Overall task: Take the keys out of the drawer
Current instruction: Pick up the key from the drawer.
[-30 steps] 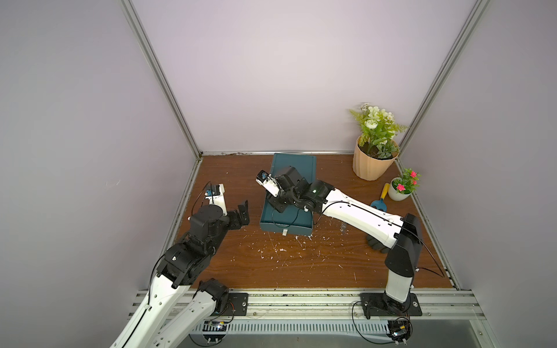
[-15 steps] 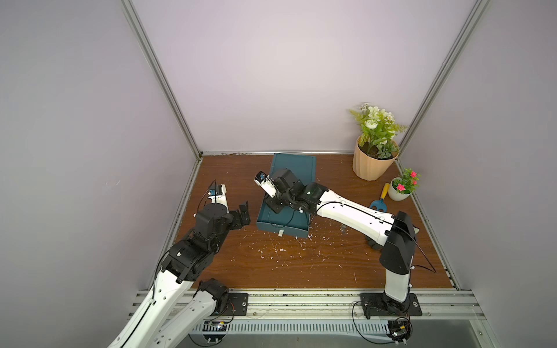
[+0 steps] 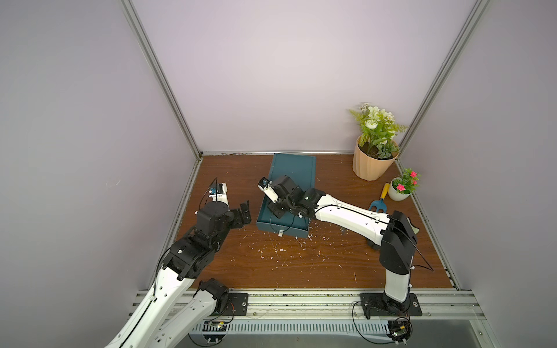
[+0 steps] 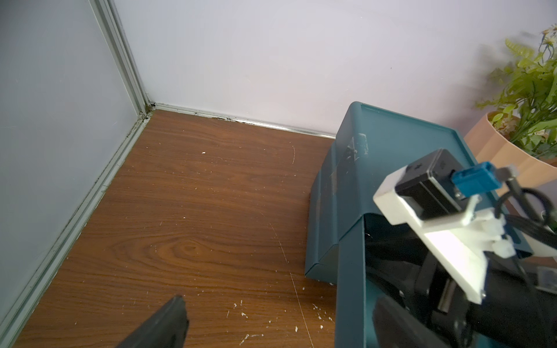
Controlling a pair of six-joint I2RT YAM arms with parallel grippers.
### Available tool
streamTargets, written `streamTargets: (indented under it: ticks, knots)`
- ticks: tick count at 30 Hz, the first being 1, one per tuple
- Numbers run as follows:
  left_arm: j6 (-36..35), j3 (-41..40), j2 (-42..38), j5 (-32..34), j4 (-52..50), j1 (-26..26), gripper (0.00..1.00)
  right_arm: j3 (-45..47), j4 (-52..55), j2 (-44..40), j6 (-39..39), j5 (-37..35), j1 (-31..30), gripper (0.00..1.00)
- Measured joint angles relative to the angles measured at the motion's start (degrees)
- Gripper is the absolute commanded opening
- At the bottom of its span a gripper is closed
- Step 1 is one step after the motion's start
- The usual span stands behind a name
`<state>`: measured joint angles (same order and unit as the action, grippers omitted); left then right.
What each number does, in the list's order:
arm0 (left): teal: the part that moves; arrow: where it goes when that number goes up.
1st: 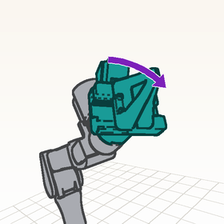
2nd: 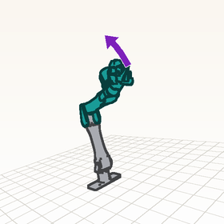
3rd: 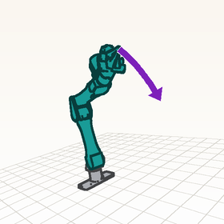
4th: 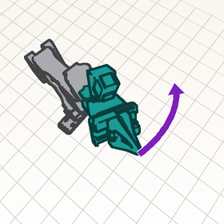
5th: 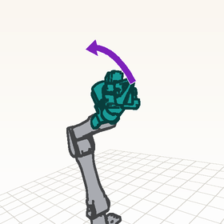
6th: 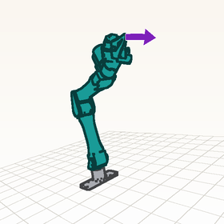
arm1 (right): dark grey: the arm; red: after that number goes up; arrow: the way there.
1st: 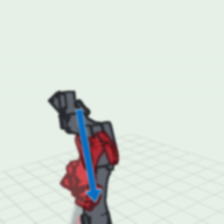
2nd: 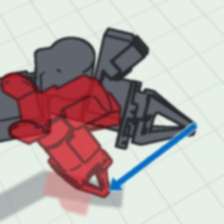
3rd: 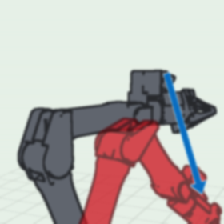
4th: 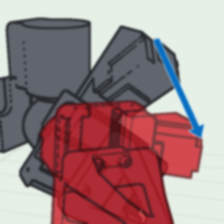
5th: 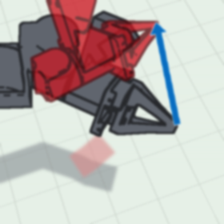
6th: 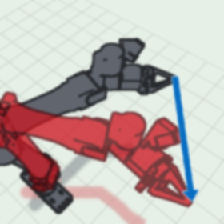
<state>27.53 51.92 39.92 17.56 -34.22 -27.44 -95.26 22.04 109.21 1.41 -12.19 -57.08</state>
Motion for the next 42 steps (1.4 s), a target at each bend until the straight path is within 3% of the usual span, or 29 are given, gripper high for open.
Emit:
streamTargets:
  ticks: [13,25,42]
  knots:
    - [-0.1,0.0,-0.3,-1.1,-0.3,0.0,0.99,7.0,3.5,-6.7,-0.5,2.1,0.0,0.28]
    - [-0.6,0.0,0.7,-2.4,-0.3,0.0,0.99,-0.1,3.6,-6.7,0.1,1.5,0.2,0.34]
    - [-0.3,0.0,-1.9,-2.3,-0.5,0.0,0.99,0.5,1.7,-2.1,5.8,2.0,1.5,0.36]
